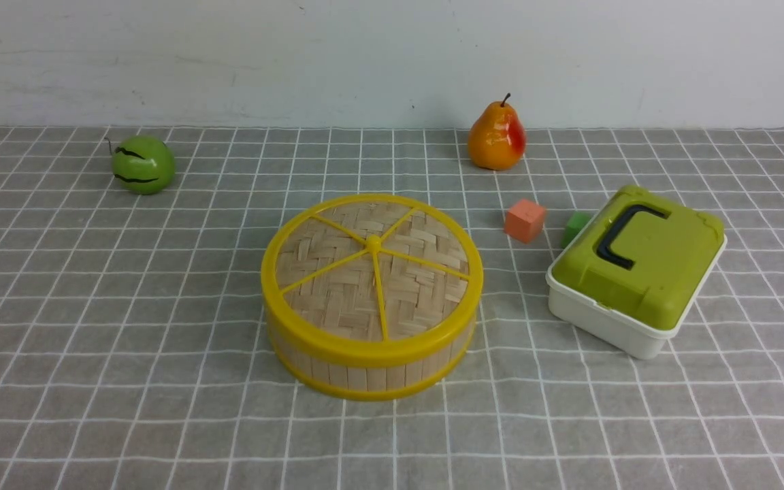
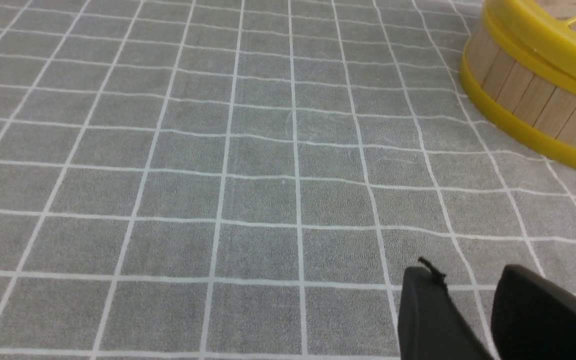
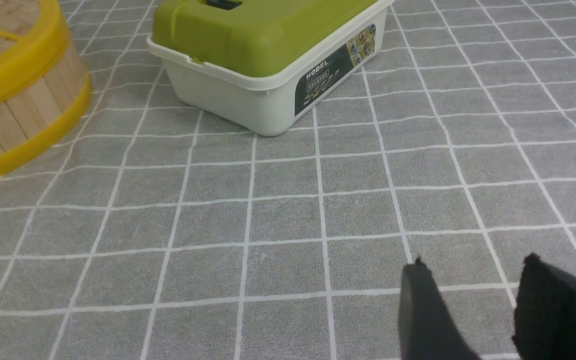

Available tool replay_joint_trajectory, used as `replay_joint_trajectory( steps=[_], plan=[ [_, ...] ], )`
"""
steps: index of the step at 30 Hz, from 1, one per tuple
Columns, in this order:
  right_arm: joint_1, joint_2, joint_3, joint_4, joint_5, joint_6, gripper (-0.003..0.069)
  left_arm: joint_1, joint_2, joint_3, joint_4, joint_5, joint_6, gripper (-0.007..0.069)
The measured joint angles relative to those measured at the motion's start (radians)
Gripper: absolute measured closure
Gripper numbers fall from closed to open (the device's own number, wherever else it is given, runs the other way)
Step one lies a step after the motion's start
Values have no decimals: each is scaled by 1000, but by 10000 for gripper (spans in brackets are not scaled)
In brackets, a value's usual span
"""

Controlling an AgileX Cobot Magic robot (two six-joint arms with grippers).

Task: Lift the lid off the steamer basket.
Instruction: Use the left arm to lift the lid of the steamer

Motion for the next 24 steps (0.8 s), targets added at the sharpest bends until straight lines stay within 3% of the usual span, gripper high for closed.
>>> replay_joint_trajectory(
  steps=[3,7,15,18,22,24],
  plan=[
    [0,0,0,0,0,0,418,0,0,0,0,-47,0,424],
    [0,0,0,0,0,0,418,0,0,0,0,-221,0,419],
    [0,0,0,0,0,0,418,0,0,0,-12,-789,-4,411],
    [0,0,0,0,0,0,418,0,0,0,-19,-1001,-79,407],
    [0,0,0,0,0,0,418,0,-1,-37,-52,-1054,-211,412],
    [0,0,0,0,0,0,418,0,-1,-156,-68,-921,-261,456]
  ],
)
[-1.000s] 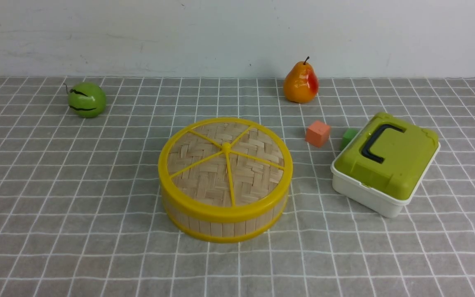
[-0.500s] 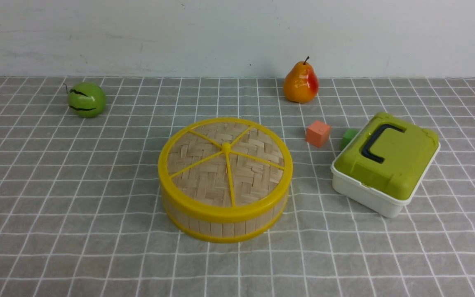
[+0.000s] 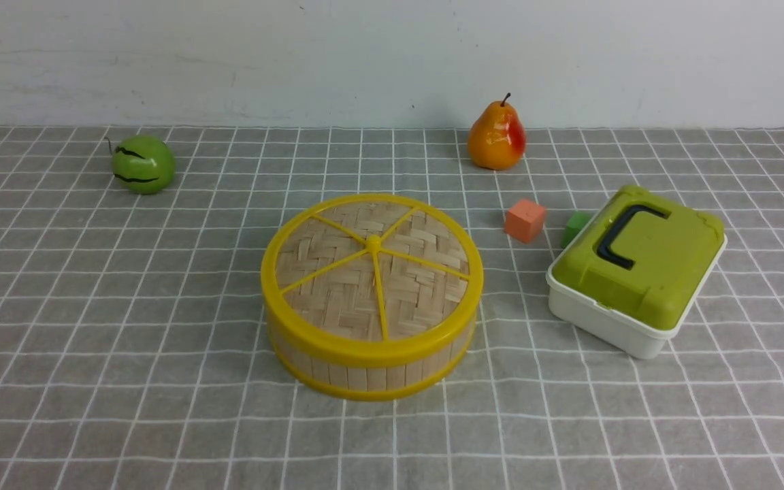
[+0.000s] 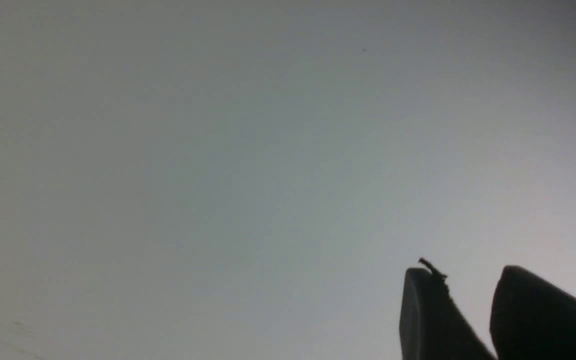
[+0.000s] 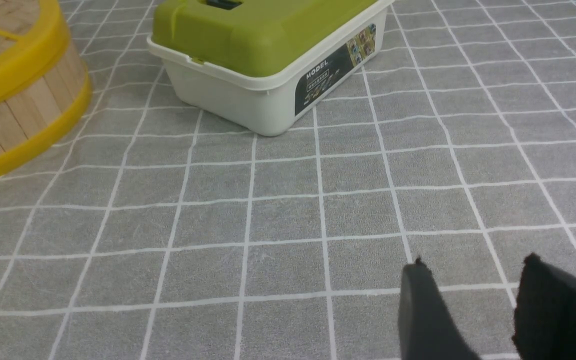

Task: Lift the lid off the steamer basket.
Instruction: Use the left arm to lift the lid of the steamer

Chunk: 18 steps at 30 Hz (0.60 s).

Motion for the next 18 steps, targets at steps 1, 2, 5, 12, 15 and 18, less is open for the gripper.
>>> replay_joint_trajectory(
  steps=[1,2,5,12,15,18],
  plan=[
    [0,0,0,0,0,0,418,0,0,-67,0,90,5,489],
    [0,0,0,0,0,0,418,0,0,-96,0,128,11,503],
    [0,0,0,0,0,0,418,0,59,-294,0,370,98,622],
    [0,0,0,0,0,0,418,0,416,-637,3,609,338,637],
    [0,0,0,0,0,0,418,0,508,-691,3,651,352,637],
    [0,0,0,0,0,0,418,0,676,-796,3,859,358,637]
  ],
)
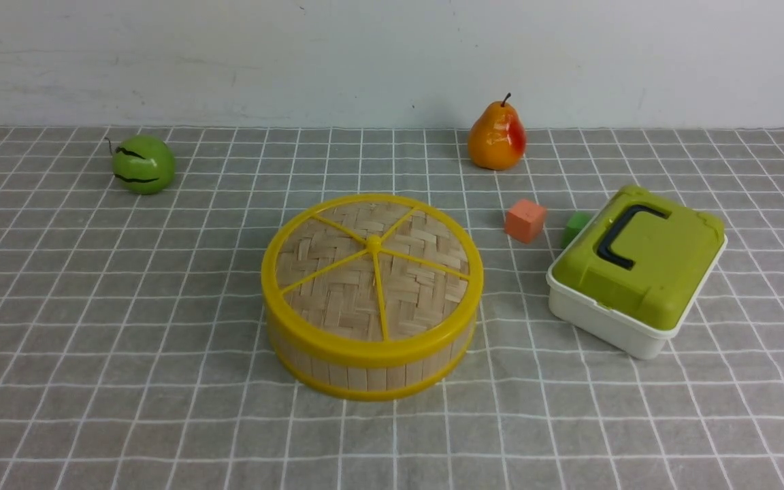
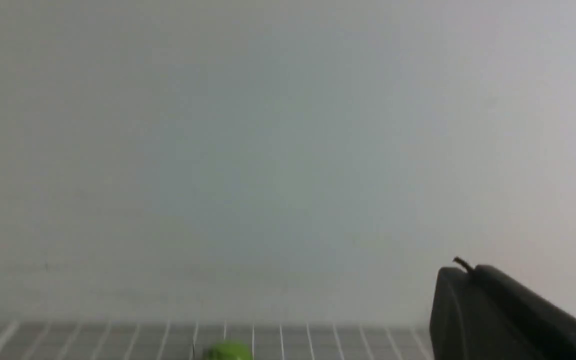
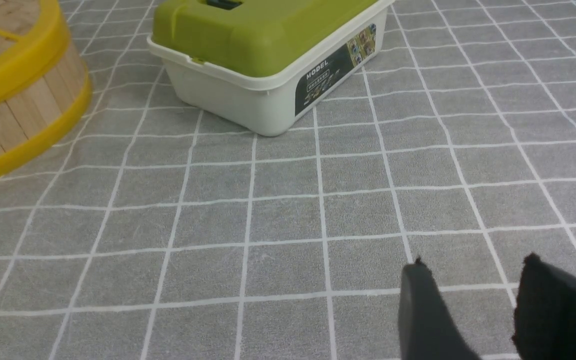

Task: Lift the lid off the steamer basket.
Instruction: Use the left arm to lift the lid of the steamer

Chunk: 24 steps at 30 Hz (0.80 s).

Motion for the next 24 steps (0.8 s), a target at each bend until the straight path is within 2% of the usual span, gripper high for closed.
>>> replay_joint_trajectory(
  steps=[4,10,12,15,17,18,20,21,22,23,24],
  plan=[
    [0,0,0,0,0,0,418,0,226,-145,-60,282,-10,637],
    [0,0,0,0,0,0,418,-3,583,-420,-365,659,11,637],
    [0,0,0,0,0,0,418,-28,725,-517,-458,798,32,637],
    [0,0,0,0,0,0,418,-104,900,-646,-509,902,52,637],
    [0,0,0,0,0,0,418,-150,953,-690,-500,918,54,637],
    [0,0,0,0,0,0,418,-236,1048,-783,-432,928,49,637],
    [0,0,0,0,0,0,418,-317,1125,-877,-325,936,18,637],
    [0,0,0,0,0,0,418,-326,1133,-887,-312,937,13,637],
    [0,0,0,0,0,0,418,-394,1196,-977,-198,941,-34,637],
    [0,0,0,0,0,0,418,-410,1211,-999,-170,943,-46,637],
    [0,0,0,0,0,0,418,-461,1261,-1076,-58,947,-92,637]
  ],
)
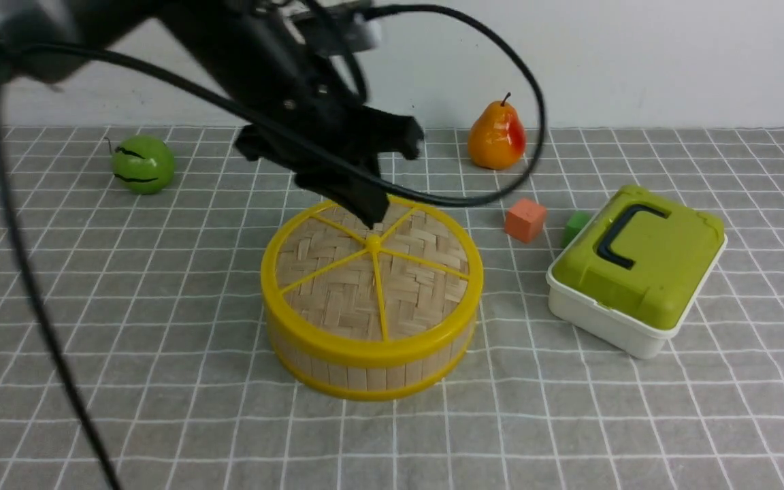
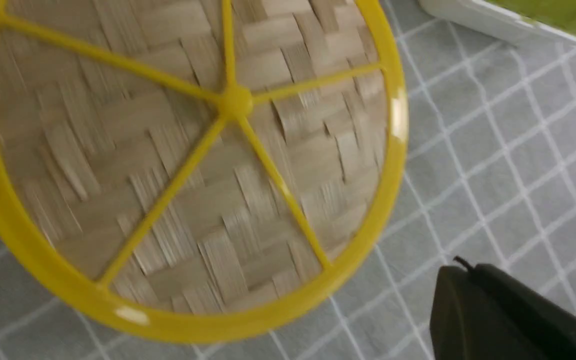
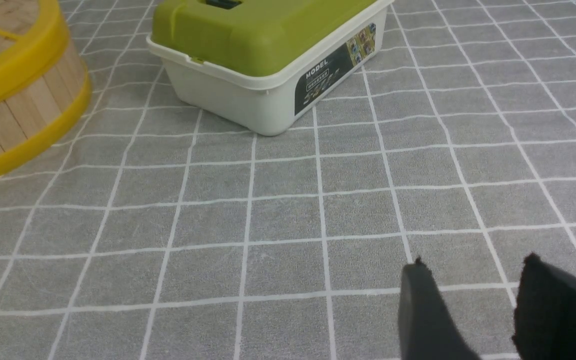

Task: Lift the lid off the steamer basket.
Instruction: Use the left arm to lift the lid of the steamer

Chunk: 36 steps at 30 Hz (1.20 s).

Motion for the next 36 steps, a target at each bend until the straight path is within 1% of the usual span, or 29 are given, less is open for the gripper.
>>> replay_joint_trajectory(
  steps=[1,3,4,5,7,8,11,12,15,18,19,20,23,27,31,33,34,35,36],
  plan=[
    [0,0,0,0,0,0,418,-13,14,-21,13,1,-5,637],
    [0,0,0,0,0,0,418,-74,90,-140,173,1,-84,637],
    [0,0,0,0,0,0,418,-77,94,-140,173,1,-84,637],
    [0,0,0,0,0,0,418,-99,127,-181,249,1,-124,636],
    [0,0,0,0,0,0,418,-109,146,-193,309,1,-143,629],
    [0,0,0,0,0,0,418,-109,146,-195,312,1,-145,627],
    [0,0,0,0,0,0,418,-108,163,-198,355,1,-154,559],
    [0,0,0,0,0,0,418,-108,165,-198,356,1,-154,554],
    [0,0,0,0,0,0,418,-108,193,-199,363,1,-154,412],
    [0,0,0,0,0,0,418,-108,225,-199,364,1,-154,311],
    [0,0,0,0,0,0,418,-108,231,-199,365,1,-154,298],
    [0,0,0,0,0,0,418,-108,252,-199,376,1,-156,260],
    [0,0,0,0,0,0,418,-108,291,-199,416,1,-161,225],
    [0,0,0,0,0,0,418,-108,317,-199,459,1,-192,228],
    [0,0,0,0,0,0,418,-108,325,-201,472,0,-207,286],
    [0,0,0,0,0,0,418,-109,334,-206,468,-1,-221,363],
    [0,0,0,0,0,0,418,-109,334,-206,468,-1,-221,371],
    [0,0,0,0,0,0,418,-110,338,-209,467,0,-238,447],
    [0,0,0,0,0,0,418,-110,338,-209,471,0,-246,481]
  ],
)
